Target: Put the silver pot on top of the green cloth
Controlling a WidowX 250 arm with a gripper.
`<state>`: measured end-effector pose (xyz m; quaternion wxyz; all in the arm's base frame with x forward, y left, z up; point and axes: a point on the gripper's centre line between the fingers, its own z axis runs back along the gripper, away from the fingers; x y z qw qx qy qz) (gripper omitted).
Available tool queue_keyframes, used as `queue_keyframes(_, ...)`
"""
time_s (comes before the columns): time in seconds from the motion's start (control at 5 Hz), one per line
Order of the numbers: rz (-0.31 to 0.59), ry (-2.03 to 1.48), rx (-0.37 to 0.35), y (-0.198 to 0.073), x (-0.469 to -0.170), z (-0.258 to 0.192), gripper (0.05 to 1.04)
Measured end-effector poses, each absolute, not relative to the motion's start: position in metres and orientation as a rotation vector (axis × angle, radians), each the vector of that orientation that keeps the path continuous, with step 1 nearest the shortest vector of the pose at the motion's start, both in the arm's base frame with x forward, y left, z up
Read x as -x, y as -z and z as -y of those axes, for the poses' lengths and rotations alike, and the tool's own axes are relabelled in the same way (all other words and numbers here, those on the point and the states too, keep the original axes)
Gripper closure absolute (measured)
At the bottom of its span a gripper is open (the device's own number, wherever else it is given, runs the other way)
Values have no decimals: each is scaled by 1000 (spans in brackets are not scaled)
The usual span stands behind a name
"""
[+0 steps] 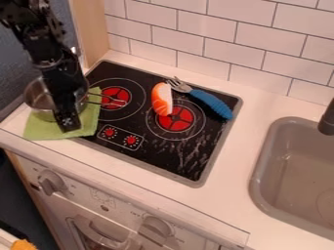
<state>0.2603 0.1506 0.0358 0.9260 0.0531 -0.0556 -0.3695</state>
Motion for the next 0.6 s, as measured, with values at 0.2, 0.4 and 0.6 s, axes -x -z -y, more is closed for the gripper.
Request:
queue_keyframes(0.2,136,793,-124,-56,-268,-144,79)
queue_keyframes(0.4,186,786,-175,-83,-269,-143,83)
queue_keyframes(0.6,197,764,-179,-99,-271,-142,83)
